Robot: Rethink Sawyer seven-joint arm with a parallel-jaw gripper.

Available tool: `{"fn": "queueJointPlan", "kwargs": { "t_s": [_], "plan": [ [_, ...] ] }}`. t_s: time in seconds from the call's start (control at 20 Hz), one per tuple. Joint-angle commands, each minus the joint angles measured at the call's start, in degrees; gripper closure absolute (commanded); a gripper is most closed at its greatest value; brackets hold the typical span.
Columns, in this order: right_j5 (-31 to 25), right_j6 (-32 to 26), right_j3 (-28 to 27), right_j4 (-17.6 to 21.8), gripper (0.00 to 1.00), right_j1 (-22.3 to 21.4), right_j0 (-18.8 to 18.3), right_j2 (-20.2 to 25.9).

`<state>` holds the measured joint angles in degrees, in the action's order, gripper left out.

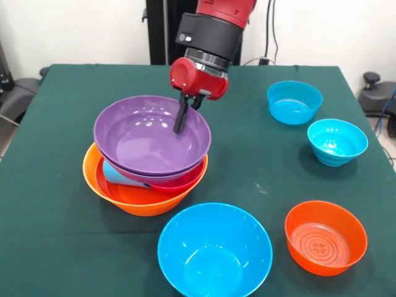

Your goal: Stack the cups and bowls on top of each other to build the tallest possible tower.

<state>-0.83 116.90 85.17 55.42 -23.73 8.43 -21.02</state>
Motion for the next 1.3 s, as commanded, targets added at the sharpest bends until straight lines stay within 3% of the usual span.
{"fn": "queueJointPlan", "kwargs": {
  "t_s": [0.05, 0.3, 0.65, 1.05, 1.3],
  "plan": [
    [10.8, 9.7, -3.3, -8.3, 1.00, 3.1, -0.3, -3.2],
    [13.2, 8.3, -1.5, -10.3, 1.00, 1.3, -2.9, -0.5],
    [13.7, 6.3, -1.2, -10.4, 1.00, 1.1, -3.4, 0.5],
    [13.1, 4.2, -1.8, -8.5, 1.00, 1.2, -2.3, 0.5],
    [10.4, 2.7, -1.4, -5.1, 1.00, -0.1, -2.9, 4.0]
  ]
}}
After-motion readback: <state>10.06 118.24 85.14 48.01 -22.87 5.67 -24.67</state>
